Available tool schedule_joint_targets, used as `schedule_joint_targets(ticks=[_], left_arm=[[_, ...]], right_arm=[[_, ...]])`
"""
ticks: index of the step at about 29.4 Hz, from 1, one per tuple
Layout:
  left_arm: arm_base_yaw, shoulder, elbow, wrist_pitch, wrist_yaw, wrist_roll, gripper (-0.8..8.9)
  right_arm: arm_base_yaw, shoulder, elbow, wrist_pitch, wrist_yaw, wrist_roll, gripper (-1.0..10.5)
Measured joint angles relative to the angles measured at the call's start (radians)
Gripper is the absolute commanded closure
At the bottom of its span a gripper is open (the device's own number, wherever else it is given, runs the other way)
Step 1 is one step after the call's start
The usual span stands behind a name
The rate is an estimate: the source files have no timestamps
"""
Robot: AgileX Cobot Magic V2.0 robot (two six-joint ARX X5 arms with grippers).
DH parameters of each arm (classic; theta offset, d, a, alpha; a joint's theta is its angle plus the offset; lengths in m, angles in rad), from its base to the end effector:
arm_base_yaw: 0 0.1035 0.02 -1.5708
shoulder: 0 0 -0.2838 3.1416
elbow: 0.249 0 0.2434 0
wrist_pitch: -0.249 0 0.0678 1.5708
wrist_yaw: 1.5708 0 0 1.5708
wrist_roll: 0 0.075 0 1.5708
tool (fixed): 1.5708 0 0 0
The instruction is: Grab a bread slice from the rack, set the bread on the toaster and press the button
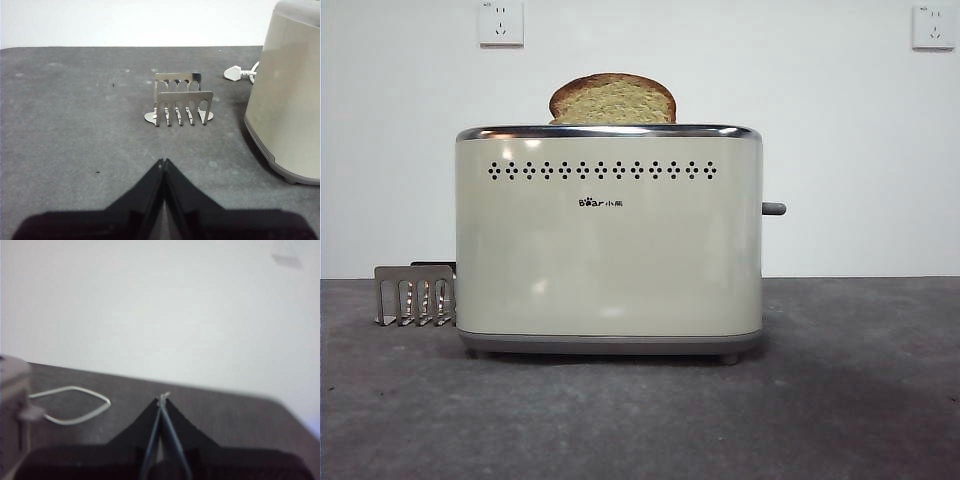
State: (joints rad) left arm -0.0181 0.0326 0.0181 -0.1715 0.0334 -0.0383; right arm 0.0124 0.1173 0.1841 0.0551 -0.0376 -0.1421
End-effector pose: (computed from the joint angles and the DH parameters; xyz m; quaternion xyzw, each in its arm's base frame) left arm 0.1133 -0.0046 0.1429 -0.0198 0.0933 -0.0239 0.9952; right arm 0.1112 0.0042 0.2297 -0.0716 -0.0625 0.0206 0.9953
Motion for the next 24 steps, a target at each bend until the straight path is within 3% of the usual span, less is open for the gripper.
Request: schedule_joint_targets(ticks=[4, 11, 17, 24], left_arm=[[0.000, 0.000, 0.000, 0.000, 0.000, 0.000, 8.17], [0.000, 0.000, 0.000, 0.000, 0.000, 0.000, 8.17], [0.000, 0.002, 0.000, 0.000, 0.000, 0.000, 8.17], [0.000, 0.010, 0.000, 0.000, 0.000, 0.000, 8.17]], right_arm=[[-0.034, -0.051, -0.086, -0.001, 0.039, 0.077, 9.5], [-0.040, -0.097, -0.157, -0.051, 0.067, 0.142, 9.5], [-0.040, -0.105, -0.160, -0.233, 0.116, 0.151, 9.5], [-0.039, -0.107, -0.160, -0.243, 0.117, 0.150, 9.5]])
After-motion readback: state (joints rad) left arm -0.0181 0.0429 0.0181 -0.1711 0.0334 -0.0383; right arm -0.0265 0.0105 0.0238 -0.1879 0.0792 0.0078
